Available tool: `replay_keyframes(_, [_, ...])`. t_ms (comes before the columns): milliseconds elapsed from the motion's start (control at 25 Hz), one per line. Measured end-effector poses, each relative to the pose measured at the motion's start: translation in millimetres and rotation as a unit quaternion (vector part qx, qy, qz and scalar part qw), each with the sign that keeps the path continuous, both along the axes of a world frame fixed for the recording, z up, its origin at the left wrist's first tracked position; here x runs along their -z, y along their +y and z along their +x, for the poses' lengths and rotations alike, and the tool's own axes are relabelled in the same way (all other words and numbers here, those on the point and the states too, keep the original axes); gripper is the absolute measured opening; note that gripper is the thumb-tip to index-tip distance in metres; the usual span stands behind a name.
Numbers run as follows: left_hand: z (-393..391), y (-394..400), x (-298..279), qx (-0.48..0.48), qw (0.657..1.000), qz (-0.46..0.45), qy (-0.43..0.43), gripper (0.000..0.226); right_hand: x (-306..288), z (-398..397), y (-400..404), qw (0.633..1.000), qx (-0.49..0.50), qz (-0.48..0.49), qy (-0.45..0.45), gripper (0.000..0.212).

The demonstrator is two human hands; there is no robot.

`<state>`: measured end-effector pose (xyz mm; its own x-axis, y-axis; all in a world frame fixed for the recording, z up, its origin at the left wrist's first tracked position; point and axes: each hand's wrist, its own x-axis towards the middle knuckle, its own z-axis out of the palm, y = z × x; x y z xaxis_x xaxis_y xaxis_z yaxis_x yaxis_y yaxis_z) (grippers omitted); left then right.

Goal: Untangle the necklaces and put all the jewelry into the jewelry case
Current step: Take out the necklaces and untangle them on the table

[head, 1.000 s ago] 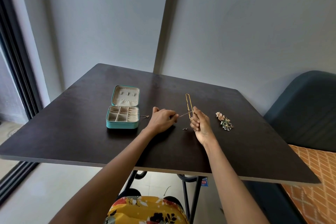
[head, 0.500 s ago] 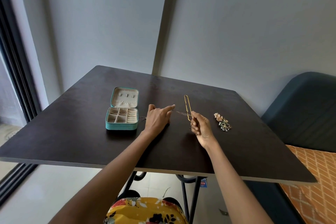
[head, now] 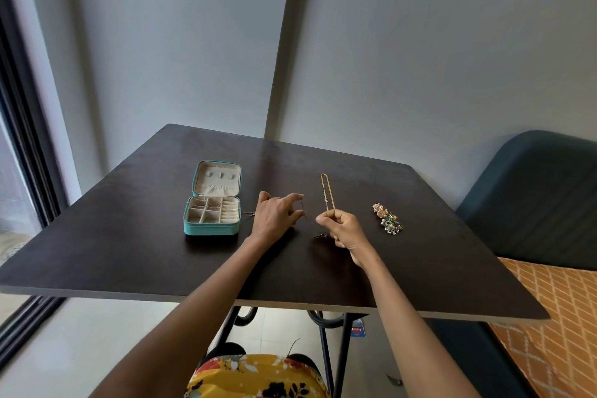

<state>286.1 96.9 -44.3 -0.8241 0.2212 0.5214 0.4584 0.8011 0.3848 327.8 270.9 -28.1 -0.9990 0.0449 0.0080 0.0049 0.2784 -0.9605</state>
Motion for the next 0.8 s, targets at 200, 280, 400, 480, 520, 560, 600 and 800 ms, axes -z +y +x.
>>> replay_keyframes(200, [1, 2, 0, 0.048, 0.998, -0.043, -0.006, 0.037, -7, -7, -11, 0.995, 0.020, 0.093, 0.019, 0.018])
replay_keyframes(280, [0, 2, 0, 0.048, 0.998, -0.039, -0.002, 0.035, -5, -11, -15, 0.996, 0.016, 0.087, 0.021, 0.019])
replay_keyframes(400, [-1, 1, 2, 0.056, 0.998, -0.038, -0.005, 0.034, -4, -13, -19, 0.998, 0.025, 0.052, 0.025, 0.013])
replay_keyframes(480, [-1, 1, 2, 0.058, 0.997, -0.039, -0.009, 0.034, -5, -12, -19, 0.999, 0.030, 0.030, 0.022, 0.014])
replay_keyframes(520, [-1, 1, 2, 0.059, 0.998, -0.038, -0.010, 0.034, -6, -12, -20, 0.999, 0.030, 0.025, 0.019, 0.015])
replay_keyframes(560, [-1, 1, 2, 0.059, 0.997, -0.038, -0.010, 0.034, -6, -12, -20, 0.999, 0.031, 0.024, 0.017, 0.015])
replay_keyframes(600, [-1, 1, 1, 0.059, 0.997, -0.040, -0.009, 0.034, -6, -12, -20, 0.999, 0.033, 0.022, 0.016, 0.015])
replay_keyframes(800, [-1, 2, 1, 0.061, 0.997, -0.037, -0.009, 0.032, -6, -11, -23, 0.998, 0.040, 0.028, 0.027, 0.014])
